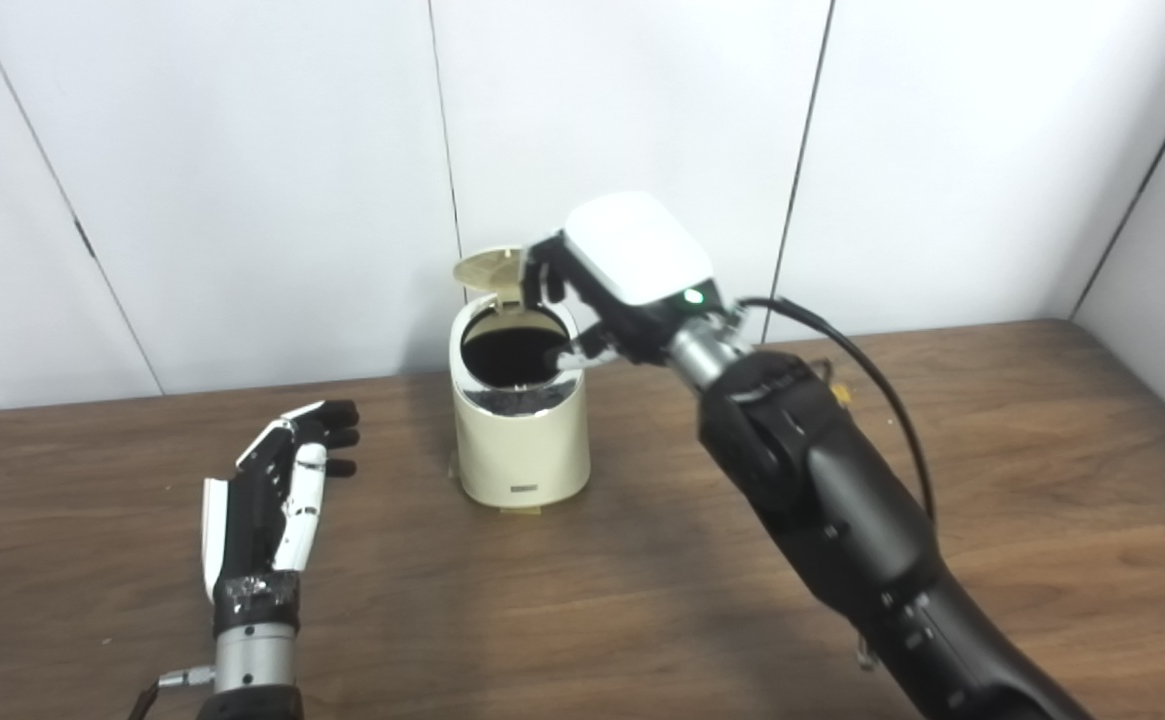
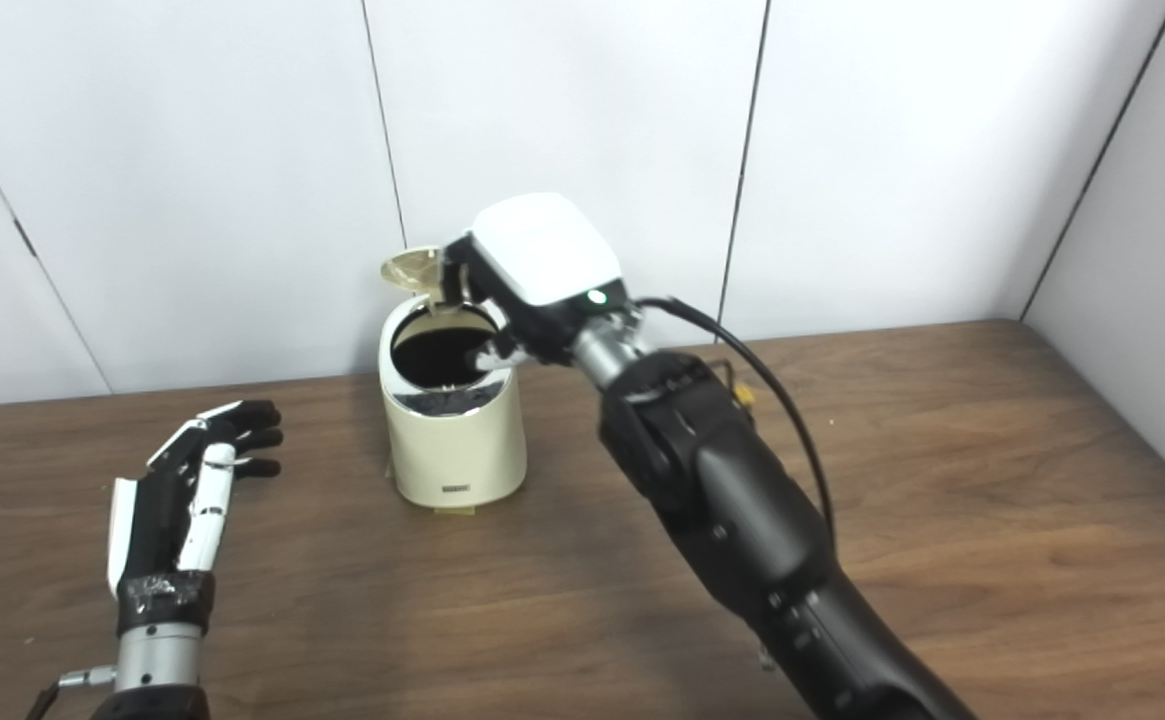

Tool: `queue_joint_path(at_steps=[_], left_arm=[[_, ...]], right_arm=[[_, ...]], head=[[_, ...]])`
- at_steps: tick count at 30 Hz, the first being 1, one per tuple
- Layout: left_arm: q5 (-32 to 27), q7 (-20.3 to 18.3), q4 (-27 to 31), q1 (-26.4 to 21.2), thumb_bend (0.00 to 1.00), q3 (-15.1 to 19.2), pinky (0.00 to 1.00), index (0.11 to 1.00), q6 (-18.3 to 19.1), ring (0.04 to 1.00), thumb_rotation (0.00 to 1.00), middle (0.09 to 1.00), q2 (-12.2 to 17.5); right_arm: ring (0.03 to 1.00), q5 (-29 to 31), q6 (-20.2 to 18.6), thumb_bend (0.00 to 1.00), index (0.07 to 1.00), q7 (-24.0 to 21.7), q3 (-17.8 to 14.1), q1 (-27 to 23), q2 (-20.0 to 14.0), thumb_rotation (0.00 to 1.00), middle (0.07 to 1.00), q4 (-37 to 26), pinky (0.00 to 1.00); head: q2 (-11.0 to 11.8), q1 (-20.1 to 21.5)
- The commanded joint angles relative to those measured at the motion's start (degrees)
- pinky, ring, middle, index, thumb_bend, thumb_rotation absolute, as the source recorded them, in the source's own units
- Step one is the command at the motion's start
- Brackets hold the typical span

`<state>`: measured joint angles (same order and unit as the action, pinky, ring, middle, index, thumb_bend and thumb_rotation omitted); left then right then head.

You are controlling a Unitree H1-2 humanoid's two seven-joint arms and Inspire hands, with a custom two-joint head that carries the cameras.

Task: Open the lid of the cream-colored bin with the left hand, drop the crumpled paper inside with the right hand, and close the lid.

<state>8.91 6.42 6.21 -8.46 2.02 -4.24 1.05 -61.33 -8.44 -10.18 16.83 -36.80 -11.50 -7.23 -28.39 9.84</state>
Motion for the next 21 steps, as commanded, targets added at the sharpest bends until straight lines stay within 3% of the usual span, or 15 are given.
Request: queue_joint_path(at_steps=[1, 4, 9, 15, 21], left_arm=[[0.6, 0.4, 1.7, -1.6, 0.33, 0.0, 0.6, 0.699, -2.0, 0.69, 0.79, 0.706, 0.2], [0.6, 0.3, 1.7, -1.5, 0.32, 0.0, 0.59, 0.699, -2.2, 0.689, 0.79, 0.706, 0.3], [0.6, 0.2, 2.0, -1.2, 0.32, -0.1, 0.6, 0.705, -1.8, 0.694, 0.81, 0.712, 0.5], [-0.1, -0.1, 2.3, -1.0, 0.31, -0.1, 0.61, 0.702, -1.6, 0.695, 0.77, 0.711, 0.4], [-0.4, -0.4, 2.5, -0.5, 0.33, 0.0, 0.62, 0.701, -1.7, 0.699, 0.78, 0.71, 0.6]], right_arm=[[0.401, 3.5, 2.1, 0.52, 0.481, 5.9, -3.0, -0.3, 0.0, 0.0, 0.528, -2.4, 0.28], [0.433, 12.0, 8.1, 0.51, 0.459, 14.6, -7.6, 3.5, 1.1, 0.0, 0.54, -1.3, 0.34], [0.448, 20.9, 15.5, 0.52, 0.46, 23.2, -12.0, 7.8, 2.2, 0.0, 0.51, 1.0, 0.42], [0.424, 29.0, 14.9, 0.51, 0.474, 23.5, -15.1, 13.9, 3.9, 0.0, 0.541, -0.3, 0.32], [0.447, 35.1, 17.3, 0.52, 0.463, 23.7, -16.5, 19.7, 5.0, 0.0, 0.527, -0.5, 0.35]], head=[[-0.1, 0.1], [-0.1, 0.0], [-0.3, -0.1], [-0.5, -0.5], [-0.7, -0.8]])
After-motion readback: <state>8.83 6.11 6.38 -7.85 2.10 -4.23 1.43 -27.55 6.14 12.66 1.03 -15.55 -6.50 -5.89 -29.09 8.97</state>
